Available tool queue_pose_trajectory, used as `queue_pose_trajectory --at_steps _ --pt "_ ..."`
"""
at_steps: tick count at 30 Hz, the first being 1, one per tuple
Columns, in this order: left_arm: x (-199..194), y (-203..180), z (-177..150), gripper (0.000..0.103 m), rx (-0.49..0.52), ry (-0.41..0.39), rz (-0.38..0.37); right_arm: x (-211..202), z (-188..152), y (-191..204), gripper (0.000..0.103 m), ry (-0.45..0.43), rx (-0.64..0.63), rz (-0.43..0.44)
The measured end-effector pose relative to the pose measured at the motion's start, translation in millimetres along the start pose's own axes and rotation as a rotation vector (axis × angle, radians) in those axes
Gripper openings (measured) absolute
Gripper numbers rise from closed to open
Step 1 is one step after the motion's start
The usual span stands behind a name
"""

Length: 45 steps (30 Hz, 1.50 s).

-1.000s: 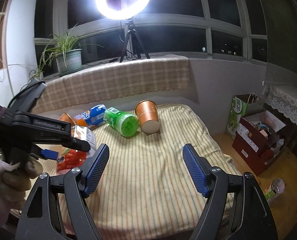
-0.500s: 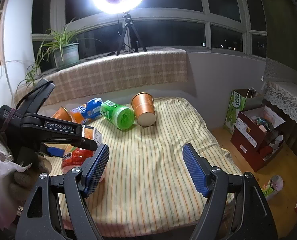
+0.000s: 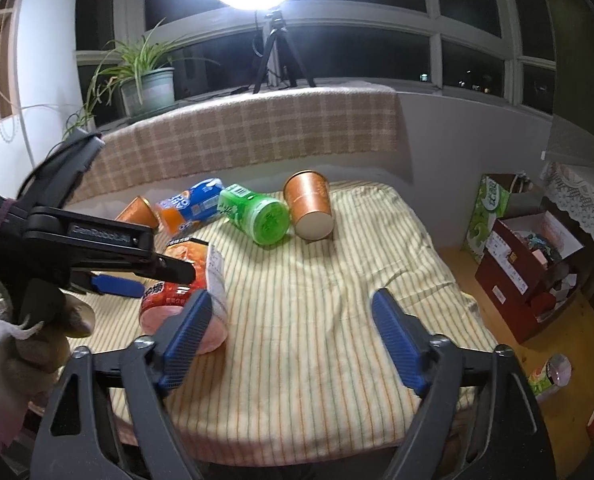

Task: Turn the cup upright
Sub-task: 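Lower the cup onto the bed and open the left gripper, then close the right gripper around the side of the orange cup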

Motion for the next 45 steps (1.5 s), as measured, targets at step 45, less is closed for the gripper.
queue_pose_trajectory --at_steps 45 --pt "-120 129 -100 0.087 -0.04 -0.289 0.237 163 29 82 0.083 0.745 -0.015 0.485"
Point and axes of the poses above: each gripper's, at about its wrist camera, not at the fingertips, and x roughly the way its jaws point, y to its left, z to its top, the point moved 6 cm from there along x, roughly the way its jaws point, and after that the axes turned 4 degrees about y, right-handed, at the moved point
